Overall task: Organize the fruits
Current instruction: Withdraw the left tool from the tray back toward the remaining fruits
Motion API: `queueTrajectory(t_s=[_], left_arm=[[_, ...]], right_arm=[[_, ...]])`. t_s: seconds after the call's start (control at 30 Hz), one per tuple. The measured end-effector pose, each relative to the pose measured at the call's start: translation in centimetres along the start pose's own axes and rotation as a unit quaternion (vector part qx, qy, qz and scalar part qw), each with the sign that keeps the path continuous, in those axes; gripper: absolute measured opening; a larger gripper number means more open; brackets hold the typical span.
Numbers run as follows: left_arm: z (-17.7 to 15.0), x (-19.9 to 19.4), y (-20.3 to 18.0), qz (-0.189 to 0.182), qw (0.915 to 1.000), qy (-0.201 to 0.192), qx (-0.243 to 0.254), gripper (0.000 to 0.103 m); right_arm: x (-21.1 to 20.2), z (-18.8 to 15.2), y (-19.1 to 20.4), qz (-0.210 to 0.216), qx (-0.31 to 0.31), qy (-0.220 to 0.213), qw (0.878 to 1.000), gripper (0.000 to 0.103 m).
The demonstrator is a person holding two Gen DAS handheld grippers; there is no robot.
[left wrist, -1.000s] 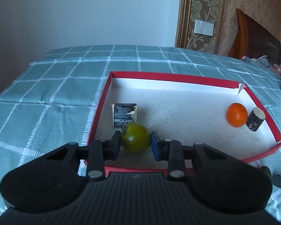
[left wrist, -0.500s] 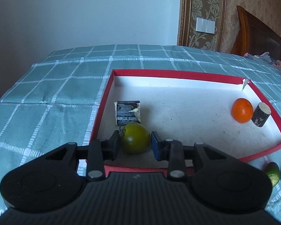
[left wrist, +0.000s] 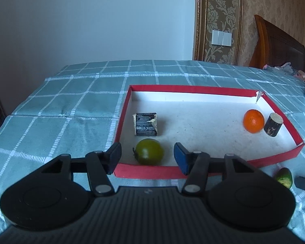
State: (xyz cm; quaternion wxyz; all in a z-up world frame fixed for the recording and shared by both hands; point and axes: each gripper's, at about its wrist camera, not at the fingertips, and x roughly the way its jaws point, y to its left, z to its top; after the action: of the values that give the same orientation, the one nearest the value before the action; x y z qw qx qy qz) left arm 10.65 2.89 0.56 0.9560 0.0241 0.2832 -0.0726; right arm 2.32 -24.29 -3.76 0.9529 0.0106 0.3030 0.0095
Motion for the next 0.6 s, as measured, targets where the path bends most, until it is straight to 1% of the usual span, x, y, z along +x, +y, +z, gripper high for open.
queueTrajectory(t_s=[0.13,0.3,0.37,0.4,0.43,0.47,0.6], left_arm=[[-0.7,-2.6,0.5,-0.01,0.9998,-0.014,-0.006,0.056],[-2.7,-6.0,0.9,-0.022,0.9994,-0.025,-0.002,0.058],[-3.5,-6.9,1.3,-0.033,0.9992,-0.022,-0.008,0.059],[-4.1,-7.3,1.5,-0.037,0.9991,-0.02,-0.009,0.061],[-4.5,-7.5,1.6,-0.036,0.9992,-0.017,-0.009,0.065],[-4.9,-7.7,1.6,-0.034,0.9993,-0.015,-0.009,0.066],[-6.2,-7.4,1.7,-0.04,0.9992,0.004,-0.002,0.067]], right_arm=[[0.0,0.0,0.0,0.0,0.0,0.0,1.0,0.07],[0.0,0.0,0.0,0.0,0.0,0.0,1.0,0.07],[0.0,0.0,0.0,0.0,0.0,0.0,1.0,0.07],[0.0,0.0,0.0,0.0,0.0,0.0,1.0,0.07],[0.0,0.0,0.0,0.0,0.0,0.0,1.0,0.07],[0.0,0.0,0.0,0.0,0.0,0.0,1.0,0.07],[0.0,0.0,0.0,0.0,0.0,0.0,1.0,0.07]])
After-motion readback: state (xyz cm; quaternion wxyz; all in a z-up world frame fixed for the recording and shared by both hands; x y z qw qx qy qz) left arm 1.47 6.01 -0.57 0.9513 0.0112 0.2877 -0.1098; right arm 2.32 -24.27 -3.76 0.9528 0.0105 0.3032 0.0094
